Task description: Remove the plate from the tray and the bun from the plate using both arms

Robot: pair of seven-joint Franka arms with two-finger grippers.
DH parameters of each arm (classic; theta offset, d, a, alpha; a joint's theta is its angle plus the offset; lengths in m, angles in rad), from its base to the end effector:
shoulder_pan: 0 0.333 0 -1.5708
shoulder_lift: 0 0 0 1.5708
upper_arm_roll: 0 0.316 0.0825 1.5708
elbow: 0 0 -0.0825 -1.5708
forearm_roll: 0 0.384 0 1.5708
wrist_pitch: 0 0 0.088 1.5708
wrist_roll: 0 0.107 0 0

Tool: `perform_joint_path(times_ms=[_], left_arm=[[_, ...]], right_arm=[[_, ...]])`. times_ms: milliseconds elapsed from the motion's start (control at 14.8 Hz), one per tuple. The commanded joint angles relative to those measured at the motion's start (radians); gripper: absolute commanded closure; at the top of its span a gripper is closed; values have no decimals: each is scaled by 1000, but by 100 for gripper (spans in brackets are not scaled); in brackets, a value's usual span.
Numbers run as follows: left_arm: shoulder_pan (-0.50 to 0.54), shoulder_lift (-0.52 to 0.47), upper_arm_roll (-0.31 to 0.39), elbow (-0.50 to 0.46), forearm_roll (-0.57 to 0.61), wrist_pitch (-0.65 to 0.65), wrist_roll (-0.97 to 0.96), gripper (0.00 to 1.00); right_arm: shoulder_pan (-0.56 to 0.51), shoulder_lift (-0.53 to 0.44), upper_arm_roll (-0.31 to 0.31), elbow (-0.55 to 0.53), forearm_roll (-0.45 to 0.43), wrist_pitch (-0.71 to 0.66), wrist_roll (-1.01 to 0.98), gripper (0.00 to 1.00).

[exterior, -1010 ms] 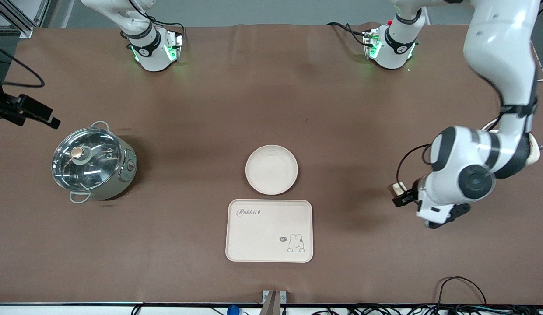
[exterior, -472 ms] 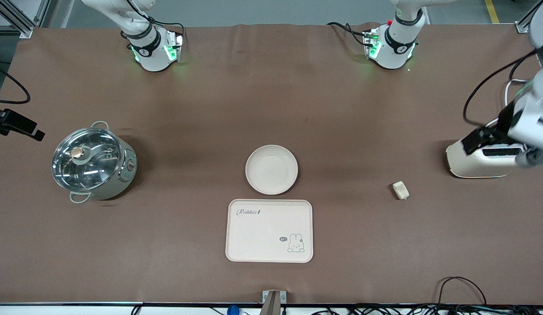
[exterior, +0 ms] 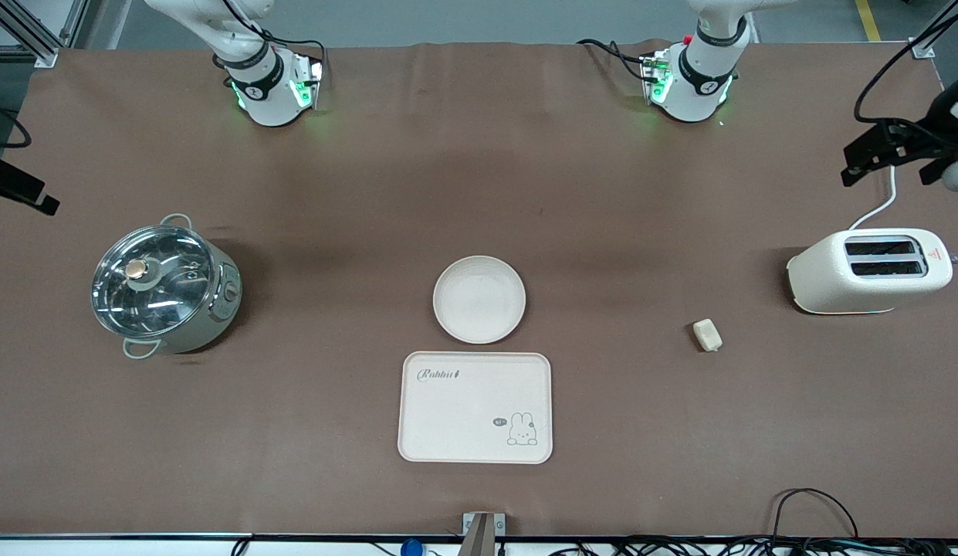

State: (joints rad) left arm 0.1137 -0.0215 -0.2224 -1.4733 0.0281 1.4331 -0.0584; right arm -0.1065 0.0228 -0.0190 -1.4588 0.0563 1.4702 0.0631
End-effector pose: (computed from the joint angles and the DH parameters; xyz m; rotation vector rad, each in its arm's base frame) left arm 0.5304 -0.0561 0.6694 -3.1065 0.0724 0.0255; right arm 0.5481 -0.0625 0.6556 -3.0727 0.2823 0.0149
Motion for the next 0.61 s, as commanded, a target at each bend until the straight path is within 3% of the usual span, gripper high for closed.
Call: perform_joint_path(times_ms=[0, 539], left_arm=[[-72, -158, 28, -212, -13, 75, 8, 0], [-72, -153, 31, -174, -16, 34, 32, 0]], right_arm=[[-1, -27, 14, -11, -6, -8, -12, 0], [1, -70, 11, 17, -10, -122, -17, 0]])
